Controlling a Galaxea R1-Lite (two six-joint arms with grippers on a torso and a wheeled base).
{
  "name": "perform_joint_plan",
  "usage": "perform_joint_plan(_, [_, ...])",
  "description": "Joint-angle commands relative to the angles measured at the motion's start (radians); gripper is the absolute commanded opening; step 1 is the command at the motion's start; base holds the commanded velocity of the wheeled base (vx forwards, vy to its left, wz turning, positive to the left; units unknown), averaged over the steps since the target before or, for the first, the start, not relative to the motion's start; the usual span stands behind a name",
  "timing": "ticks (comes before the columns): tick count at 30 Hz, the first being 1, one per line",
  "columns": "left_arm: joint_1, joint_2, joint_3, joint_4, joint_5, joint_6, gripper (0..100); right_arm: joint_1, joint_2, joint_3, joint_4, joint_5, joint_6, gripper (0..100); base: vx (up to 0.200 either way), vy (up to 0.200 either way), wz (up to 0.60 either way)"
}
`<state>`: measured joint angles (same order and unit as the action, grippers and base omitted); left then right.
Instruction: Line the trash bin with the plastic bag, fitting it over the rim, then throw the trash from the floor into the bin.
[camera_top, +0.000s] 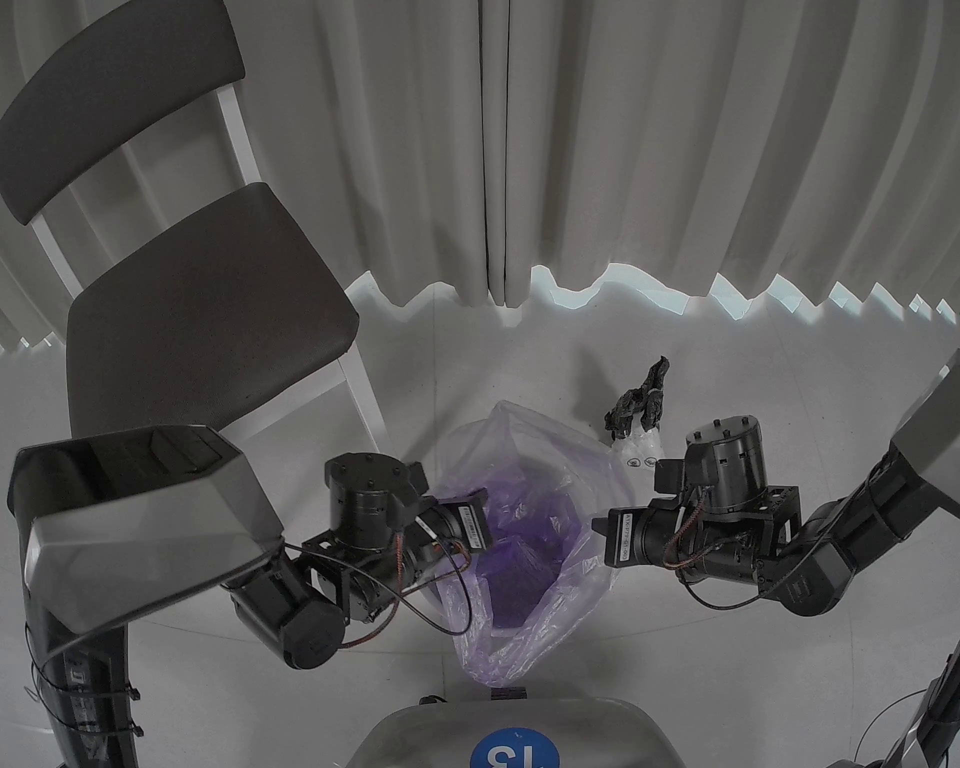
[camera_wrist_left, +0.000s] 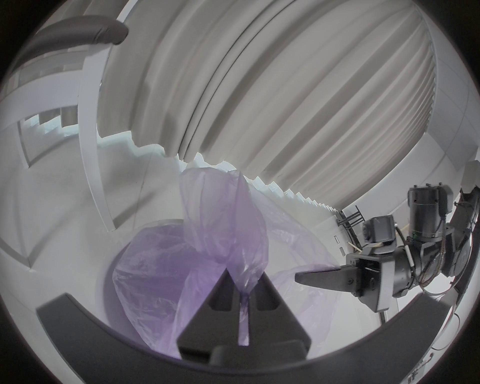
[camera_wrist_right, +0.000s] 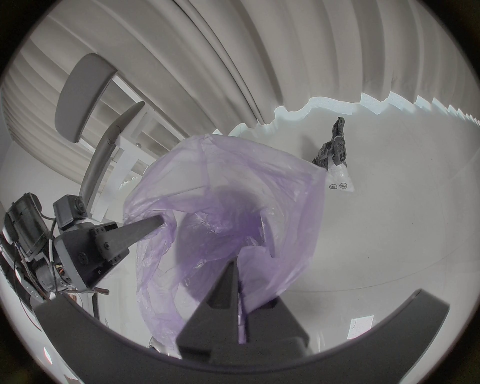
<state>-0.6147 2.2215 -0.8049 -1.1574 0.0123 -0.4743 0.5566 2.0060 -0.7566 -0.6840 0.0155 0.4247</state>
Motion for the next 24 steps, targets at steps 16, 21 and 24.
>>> perform_joint_plan(16, [0.101, -0.146, 0.204, 0.013, -0.002, 0.032, 0, -0.046, 0.042, 0.042, 0.027, -0.017, -0.081, 0, 0.000, 0.000, 0.00])
perform_joint_plan(21, [0.147, -0.138, 0.237, 0.033, -0.002, 0.123, 0, -0.041, 0.071, 0.057, 0.031, -0.051, -0.129, 0, 0.000, 0.000, 0.00])
perform_joint_plan(24, [0.154, -0.132, 0.247, 0.033, -0.003, 0.128, 0, -0.037, 0.091, 0.056, 0.031, -0.052, -0.142, 0, 0.000, 0.000, 0.00])
